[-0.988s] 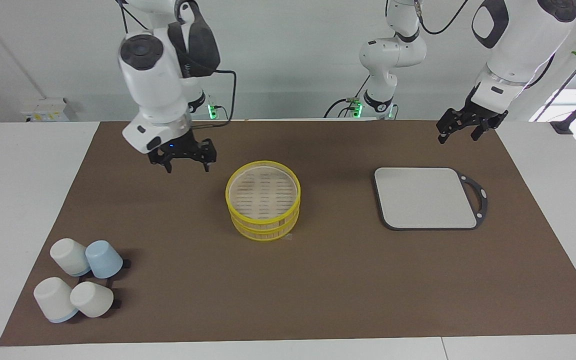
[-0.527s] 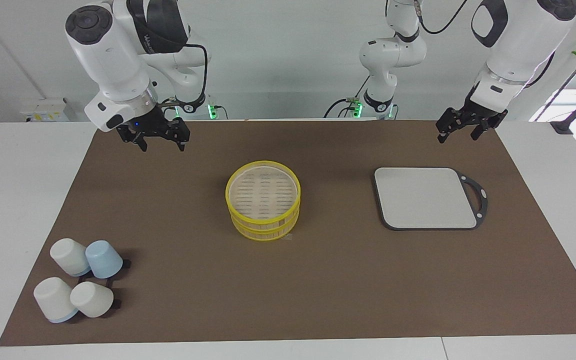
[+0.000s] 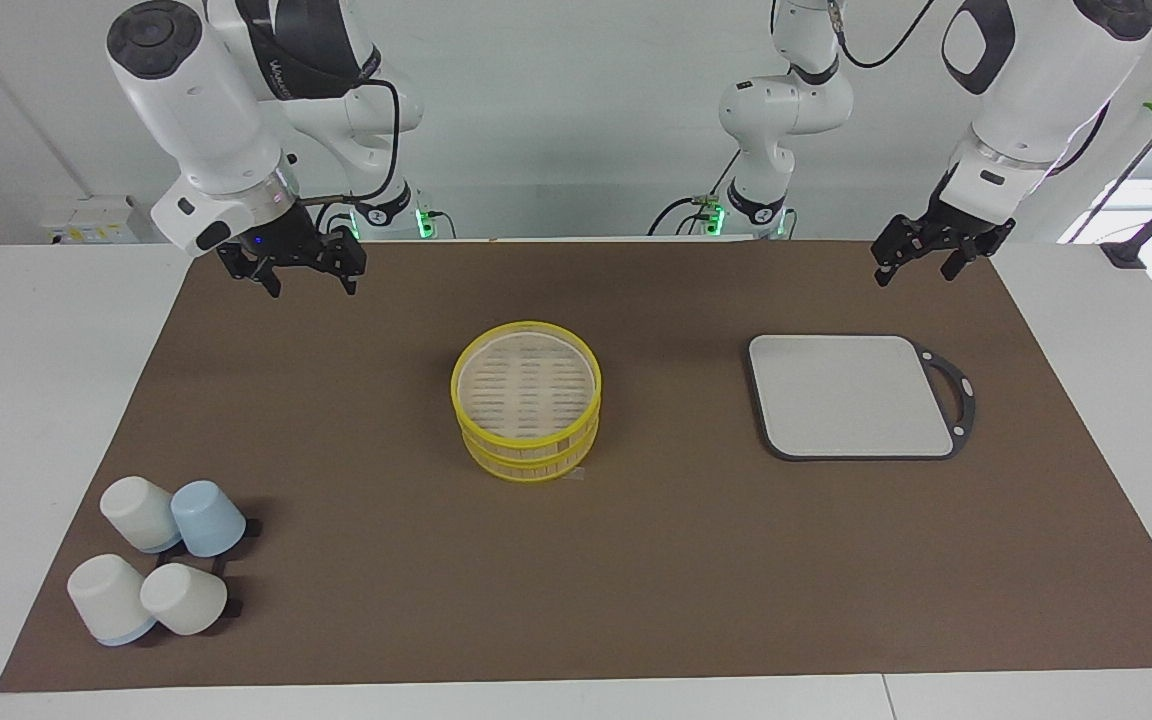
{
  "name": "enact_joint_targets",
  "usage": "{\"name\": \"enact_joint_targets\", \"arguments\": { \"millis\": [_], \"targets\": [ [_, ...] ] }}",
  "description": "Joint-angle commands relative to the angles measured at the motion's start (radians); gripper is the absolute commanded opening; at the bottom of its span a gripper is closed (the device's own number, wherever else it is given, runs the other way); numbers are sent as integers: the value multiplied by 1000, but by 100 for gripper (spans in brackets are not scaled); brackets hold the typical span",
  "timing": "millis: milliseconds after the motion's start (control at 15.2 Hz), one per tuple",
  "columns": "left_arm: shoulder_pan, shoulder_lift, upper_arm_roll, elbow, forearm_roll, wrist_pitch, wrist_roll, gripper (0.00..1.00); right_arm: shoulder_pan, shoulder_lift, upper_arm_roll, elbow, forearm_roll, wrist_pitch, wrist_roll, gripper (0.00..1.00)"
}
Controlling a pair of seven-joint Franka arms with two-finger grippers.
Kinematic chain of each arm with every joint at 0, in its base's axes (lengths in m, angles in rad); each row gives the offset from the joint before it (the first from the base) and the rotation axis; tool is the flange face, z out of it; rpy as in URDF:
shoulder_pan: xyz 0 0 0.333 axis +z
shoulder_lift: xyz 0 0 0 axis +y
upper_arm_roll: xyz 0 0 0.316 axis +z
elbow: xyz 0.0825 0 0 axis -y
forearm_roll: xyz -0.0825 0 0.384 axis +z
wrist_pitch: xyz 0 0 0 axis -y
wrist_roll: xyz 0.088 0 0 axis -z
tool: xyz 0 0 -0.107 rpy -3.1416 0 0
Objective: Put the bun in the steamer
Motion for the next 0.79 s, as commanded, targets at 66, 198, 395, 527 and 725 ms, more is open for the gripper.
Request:
{"name": "enact_joint_targets", "arguments": {
  "millis": [66, 198, 395, 527, 725],
  "targets": [
    [9, -24, -3, -21, -18, 12, 12, 100, -8, -12, 0, -13, -32, 27, -40, 100],
    [9, -24, -3, -21, -18, 12, 10, 100, -8, -12, 0, -13, -33, 30, -40, 100],
    [9, -24, -3, -19, -18, 12, 10, 100, -5, -12, 0, -13, -38, 62, -38, 100],
    [9, -24, -5, -19, -18, 12, 7, 100, -4, -13, 0, -15, -38, 82, -40, 100],
    [9, -24, -5, -19, -18, 12, 7, 100, -4, -13, 0, -18, -36, 82, -40, 100]
  ]
}}
